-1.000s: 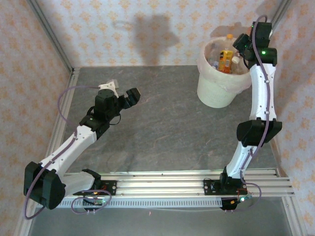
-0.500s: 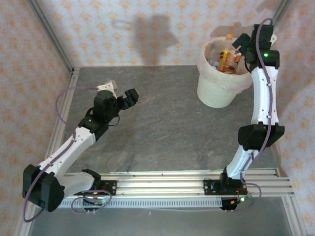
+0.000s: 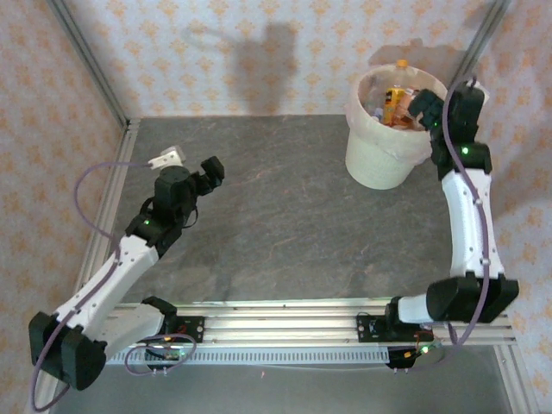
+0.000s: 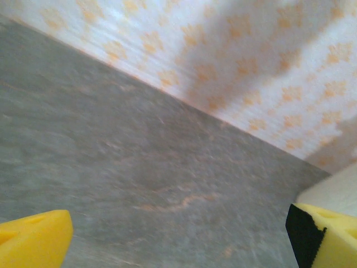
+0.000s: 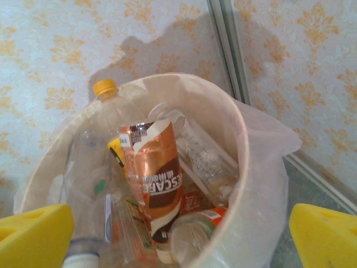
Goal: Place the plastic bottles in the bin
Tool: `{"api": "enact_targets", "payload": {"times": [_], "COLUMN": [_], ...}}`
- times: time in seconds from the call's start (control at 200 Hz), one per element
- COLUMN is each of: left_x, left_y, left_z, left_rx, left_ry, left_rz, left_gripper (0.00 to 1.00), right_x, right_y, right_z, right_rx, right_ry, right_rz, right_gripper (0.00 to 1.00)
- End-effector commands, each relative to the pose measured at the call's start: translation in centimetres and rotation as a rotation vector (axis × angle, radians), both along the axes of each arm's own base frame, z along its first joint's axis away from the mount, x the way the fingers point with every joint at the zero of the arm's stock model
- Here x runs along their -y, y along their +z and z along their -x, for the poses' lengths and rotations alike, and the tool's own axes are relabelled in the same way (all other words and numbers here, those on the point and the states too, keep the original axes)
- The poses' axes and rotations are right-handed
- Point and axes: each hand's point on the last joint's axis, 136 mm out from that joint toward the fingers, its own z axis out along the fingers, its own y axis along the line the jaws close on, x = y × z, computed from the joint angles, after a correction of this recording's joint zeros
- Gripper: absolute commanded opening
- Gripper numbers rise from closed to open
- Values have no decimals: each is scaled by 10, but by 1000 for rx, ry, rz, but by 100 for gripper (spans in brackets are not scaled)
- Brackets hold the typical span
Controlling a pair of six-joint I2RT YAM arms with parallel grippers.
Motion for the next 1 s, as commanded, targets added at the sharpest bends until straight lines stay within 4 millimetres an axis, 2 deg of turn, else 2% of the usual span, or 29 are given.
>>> {"api": "enact_targets", "payload": {"times": [0.0, 0.11, 0.235, 0.365, 0.545, 0.651, 0.811, 0.941, 0.991], "left_x": [-56, -96, -126, -143, -163, -166, -161, -151, -146], "left_y": [1, -2, -16, -56, -112, -134, -150, -152, -153], "left_z": [25, 49, 67, 69, 73, 65, 44, 24, 14], "left_rx": [-23, -64, -145, -256, -332, -309, -221, -217, -213], "left_ry": [231, 408, 526, 552, 600, 580, 511, 418, 377], "left_rz": [-183, -311, -462, -598, -541, -477, -415, -424, -430], "left_gripper": [100, 100, 100, 100, 100, 100, 100, 100, 100], "right_x": [-4, -2, 7, 21, 47, 41, 25, 10, 4], "right_y": [49, 31, -13, -73, -150, -192, -255, -285, -285], "right_z": [33, 60, 76, 85, 104, 96, 75, 59, 51], "right_rx": [212, 244, 224, 141, 56, -2, -187, -201, -189], "right_ry": [24, -4, -69, -165, -347, -291, -138, -33, 8], "right_rz": [87, 95, 100, 68, 84, 107, 138, 121, 114], "right_gripper": [99, 99, 99, 99, 99, 99, 99, 99, 99]}}
